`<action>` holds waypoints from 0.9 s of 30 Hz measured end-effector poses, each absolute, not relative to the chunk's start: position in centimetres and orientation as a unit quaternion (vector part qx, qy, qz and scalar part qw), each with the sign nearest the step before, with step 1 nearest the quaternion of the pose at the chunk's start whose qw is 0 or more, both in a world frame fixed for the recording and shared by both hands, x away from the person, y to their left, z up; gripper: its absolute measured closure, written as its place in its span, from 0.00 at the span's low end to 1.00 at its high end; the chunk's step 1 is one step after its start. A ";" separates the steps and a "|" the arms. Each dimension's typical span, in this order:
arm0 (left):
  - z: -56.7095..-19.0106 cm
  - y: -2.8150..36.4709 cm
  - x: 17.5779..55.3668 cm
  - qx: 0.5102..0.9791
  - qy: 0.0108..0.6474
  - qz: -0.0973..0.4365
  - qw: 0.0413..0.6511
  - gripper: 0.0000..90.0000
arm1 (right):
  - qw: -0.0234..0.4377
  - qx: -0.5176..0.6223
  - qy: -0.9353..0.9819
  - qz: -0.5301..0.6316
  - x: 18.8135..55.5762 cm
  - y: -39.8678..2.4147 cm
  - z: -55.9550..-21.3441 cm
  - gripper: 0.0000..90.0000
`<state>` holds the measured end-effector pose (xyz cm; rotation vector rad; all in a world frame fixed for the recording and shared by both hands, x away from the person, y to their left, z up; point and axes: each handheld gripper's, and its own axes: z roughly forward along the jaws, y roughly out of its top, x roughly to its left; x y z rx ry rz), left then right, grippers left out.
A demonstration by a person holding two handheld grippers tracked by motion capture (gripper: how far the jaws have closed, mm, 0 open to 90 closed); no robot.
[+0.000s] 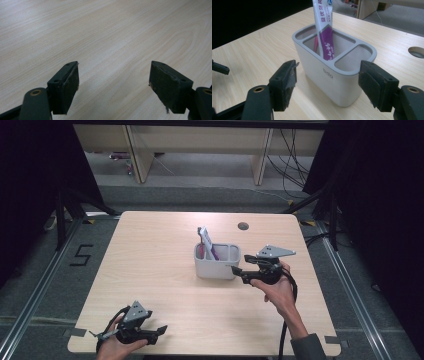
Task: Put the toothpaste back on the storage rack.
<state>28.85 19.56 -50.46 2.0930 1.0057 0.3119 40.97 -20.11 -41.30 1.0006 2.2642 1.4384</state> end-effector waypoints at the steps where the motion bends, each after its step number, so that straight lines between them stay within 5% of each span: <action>1: -50.5 19.6 28.8 0.823 0.395 0.122 0.389 0.26 | 0.142 0.342 0.786 0.495 40.9 -20.2 -41.3 0.33; 27: -50.5 19.5 28.9 0.827 0.391 0.118 0.385 0.20 | 0.149 0.364 0.798 0.457 38.4 -20.9 -42.0 0.24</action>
